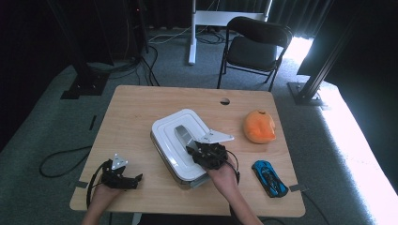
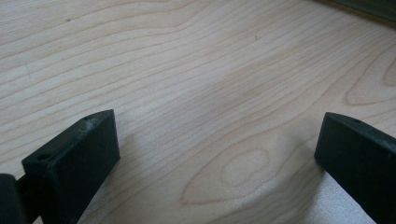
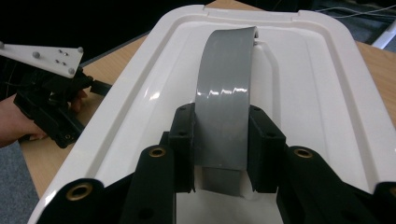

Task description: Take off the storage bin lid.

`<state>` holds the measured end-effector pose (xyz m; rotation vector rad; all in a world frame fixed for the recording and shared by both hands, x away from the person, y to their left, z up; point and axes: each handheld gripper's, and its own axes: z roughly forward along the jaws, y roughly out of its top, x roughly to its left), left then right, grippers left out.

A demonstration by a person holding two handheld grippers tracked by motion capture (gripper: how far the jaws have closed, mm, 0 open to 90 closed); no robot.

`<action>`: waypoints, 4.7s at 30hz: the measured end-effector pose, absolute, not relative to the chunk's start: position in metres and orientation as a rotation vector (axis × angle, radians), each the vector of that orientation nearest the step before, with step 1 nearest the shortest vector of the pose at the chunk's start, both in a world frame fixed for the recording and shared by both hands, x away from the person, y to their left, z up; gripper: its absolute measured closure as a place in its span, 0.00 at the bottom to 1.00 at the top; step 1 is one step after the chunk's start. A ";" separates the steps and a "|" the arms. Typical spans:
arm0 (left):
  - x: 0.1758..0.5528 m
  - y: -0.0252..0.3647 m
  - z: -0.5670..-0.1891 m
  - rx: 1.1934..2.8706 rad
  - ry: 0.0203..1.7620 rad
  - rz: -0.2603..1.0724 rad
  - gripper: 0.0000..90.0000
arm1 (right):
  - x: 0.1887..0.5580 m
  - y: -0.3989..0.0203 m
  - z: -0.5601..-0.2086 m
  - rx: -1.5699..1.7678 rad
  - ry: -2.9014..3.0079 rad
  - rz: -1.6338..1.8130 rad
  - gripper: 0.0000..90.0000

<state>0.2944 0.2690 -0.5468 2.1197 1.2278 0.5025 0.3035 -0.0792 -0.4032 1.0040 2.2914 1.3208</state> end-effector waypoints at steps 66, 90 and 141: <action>0.294 0.269 -0.547 2.122 1.227 0.502 0.00 | 0.409 -0.156 -0.391 1.278 2.091 1.187 0.75; 0.294 0.269 -0.547 2.123 1.225 0.501 0.00 | 0.462 -0.147 -0.428 1.376 2.107 1.110 0.75; 0.293 0.270 -0.547 2.127 1.220 0.500 0.00 | 0.464 -0.128 -0.506 1.475 2.236 1.040 0.46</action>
